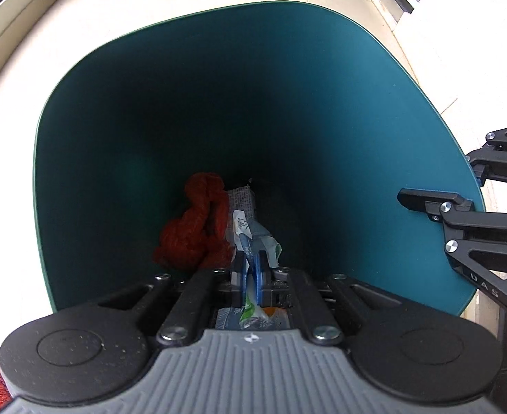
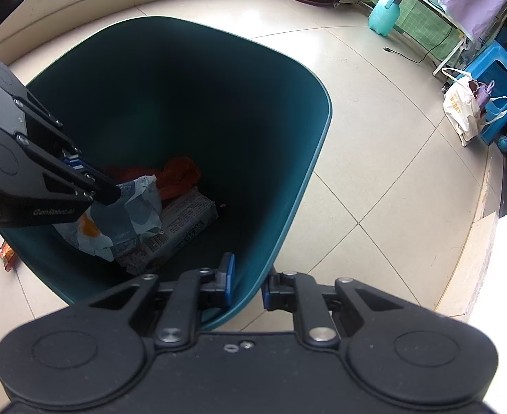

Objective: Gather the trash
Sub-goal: 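Carry the wrapper into the wastebasket and open the left gripper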

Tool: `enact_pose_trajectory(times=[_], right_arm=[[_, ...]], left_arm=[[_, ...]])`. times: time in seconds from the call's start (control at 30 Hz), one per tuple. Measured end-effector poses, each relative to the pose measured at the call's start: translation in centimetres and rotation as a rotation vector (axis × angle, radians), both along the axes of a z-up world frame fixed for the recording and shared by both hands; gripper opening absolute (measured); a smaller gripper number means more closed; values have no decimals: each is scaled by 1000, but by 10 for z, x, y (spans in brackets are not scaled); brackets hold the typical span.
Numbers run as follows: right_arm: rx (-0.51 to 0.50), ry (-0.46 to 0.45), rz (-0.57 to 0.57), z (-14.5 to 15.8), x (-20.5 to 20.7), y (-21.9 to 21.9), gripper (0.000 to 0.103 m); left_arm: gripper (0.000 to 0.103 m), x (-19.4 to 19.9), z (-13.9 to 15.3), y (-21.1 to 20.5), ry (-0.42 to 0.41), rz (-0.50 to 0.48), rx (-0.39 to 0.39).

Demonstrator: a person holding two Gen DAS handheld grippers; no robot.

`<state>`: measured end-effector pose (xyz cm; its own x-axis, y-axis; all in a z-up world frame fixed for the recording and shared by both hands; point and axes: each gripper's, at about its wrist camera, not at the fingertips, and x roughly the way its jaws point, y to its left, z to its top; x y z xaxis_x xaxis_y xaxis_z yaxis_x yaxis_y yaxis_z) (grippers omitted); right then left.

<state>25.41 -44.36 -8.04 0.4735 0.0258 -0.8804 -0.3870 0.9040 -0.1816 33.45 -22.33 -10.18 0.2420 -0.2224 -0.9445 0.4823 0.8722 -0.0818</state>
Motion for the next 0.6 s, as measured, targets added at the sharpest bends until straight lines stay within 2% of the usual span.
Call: enact_pose_trajectory(times=[0.33, 0.6], right_arm=[[-5, 2, 3, -1, 0, 0, 15], [-2, 1, 2, -1, 0, 0, 15]], left_arm=[[7, -11, 13, 5, -10, -26, -60], [7, -32, 38, 12, -96, -58, -74]])
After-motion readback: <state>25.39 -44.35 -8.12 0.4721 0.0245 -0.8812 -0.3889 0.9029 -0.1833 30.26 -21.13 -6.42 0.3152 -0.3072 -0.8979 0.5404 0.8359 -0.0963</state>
